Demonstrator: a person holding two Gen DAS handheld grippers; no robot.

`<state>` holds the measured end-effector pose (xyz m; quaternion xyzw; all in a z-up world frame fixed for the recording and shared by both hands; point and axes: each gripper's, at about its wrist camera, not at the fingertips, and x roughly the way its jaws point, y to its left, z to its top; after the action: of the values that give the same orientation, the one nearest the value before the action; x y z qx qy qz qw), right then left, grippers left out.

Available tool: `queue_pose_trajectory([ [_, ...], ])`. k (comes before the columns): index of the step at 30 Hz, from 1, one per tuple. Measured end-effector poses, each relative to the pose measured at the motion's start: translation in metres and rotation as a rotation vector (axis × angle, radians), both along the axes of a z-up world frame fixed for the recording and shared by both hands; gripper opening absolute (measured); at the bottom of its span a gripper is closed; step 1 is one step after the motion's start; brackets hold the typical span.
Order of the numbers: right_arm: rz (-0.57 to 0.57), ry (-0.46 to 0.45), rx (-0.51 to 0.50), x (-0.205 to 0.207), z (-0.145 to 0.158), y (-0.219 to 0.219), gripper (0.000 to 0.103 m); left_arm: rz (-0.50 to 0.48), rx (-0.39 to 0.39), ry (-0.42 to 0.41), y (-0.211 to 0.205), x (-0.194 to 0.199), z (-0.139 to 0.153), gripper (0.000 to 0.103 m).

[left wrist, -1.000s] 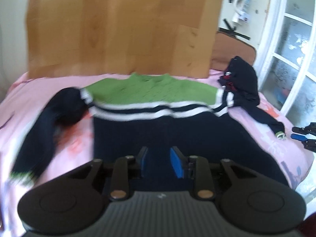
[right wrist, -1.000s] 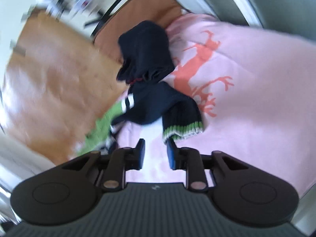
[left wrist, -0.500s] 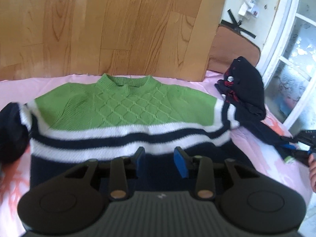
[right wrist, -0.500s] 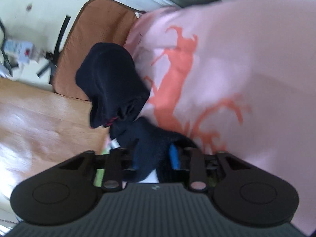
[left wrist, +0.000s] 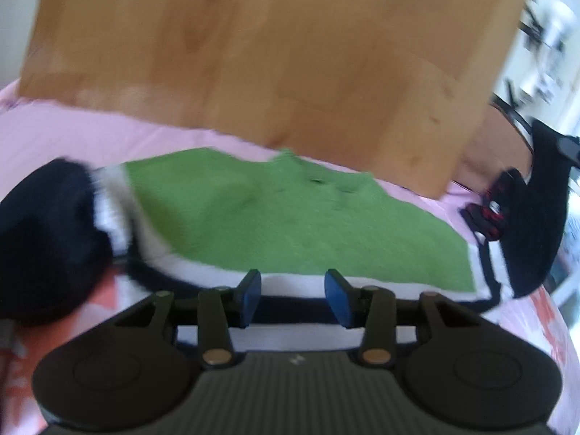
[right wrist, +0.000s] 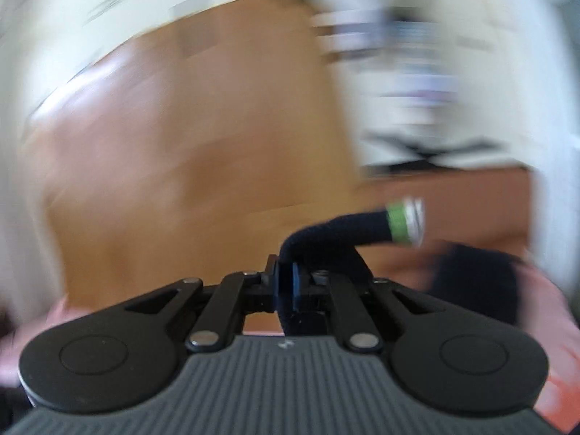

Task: Fold small clothes

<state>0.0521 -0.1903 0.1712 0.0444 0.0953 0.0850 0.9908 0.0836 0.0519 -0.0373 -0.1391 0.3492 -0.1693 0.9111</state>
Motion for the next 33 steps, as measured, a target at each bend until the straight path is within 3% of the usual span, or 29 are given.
queue_pose_trajectory([
  [2,0.161,0.029,-0.129,0.012,-0.023,0.060,0.010,0.032,-0.059,0.008,0.019,0.003,0.000,0.039],
  [4,0.354,0.149,-0.240,0.024,-0.061,0.114,0.012,0.048,-0.113,0.019,0.031,0.006,0.000,0.040],
  [7,0.560,0.360,-0.342,0.024,-0.118,0.158,0.020,0.055,-0.113,0.030,0.032,0.006,0.000,0.040],
  [9,0.567,0.298,-0.356,0.005,-0.122,0.151,0.036,0.040,-0.108,0.036,0.030,0.006,0.000,0.040],
  [10,0.574,0.298,-0.324,0.000,-0.117,0.141,0.037,0.034,-0.104,0.037,0.027,0.006,0.000,0.042],
  [13,0.492,0.289,-0.182,-0.004,-0.089,0.092,0.037,0.013,-0.100,0.043,0.019,0.006,0.000,0.048],
  [16,0.308,0.236,-0.110,-0.013,-0.070,0.039,0.037,0.014,-0.080,0.051,0.011,0.007,0.001,0.054],
  [20,0.059,0.287,0.058,0.001,-0.075,-0.032,0.037,0.026,-0.070,0.094,0.004,0.018,0.004,0.054],
  [22,0.046,0.361,0.097,0.006,-0.091,-0.049,0.027,0.030,-0.047,0.108,-0.004,0.029,0.007,0.047],
  [23,0.051,0.436,0.051,0.013,-0.103,-0.047,0.014,0.031,-0.034,0.111,-0.009,0.034,0.007,0.039],
  [24,0.028,0.500,-0.036,0.020,-0.120,-0.040,0.012,0.025,-0.016,0.117,-0.014,0.040,0.007,0.021],
  [25,0.018,0.429,-0.069,0.017,-0.127,-0.036,0.013,0.020,-0.001,0.124,-0.019,0.043,0.005,0.018],
  [26,0.012,0.431,-0.054,0.017,-0.127,-0.039,0.014,0.030,0.015,0.118,-0.022,0.045,0.005,0.017],
  [29,0.008,0.411,0.119,0.018,-0.121,-0.056,0.015,0.047,0.046,0.073,-0.026,0.042,0.009,0.015],
  [33,-0.015,0.389,0.209,0.022,-0.115,-0.070,0.017,0.084,0.060,-0.013,-0.023,0.035,0.019,0.014],
])
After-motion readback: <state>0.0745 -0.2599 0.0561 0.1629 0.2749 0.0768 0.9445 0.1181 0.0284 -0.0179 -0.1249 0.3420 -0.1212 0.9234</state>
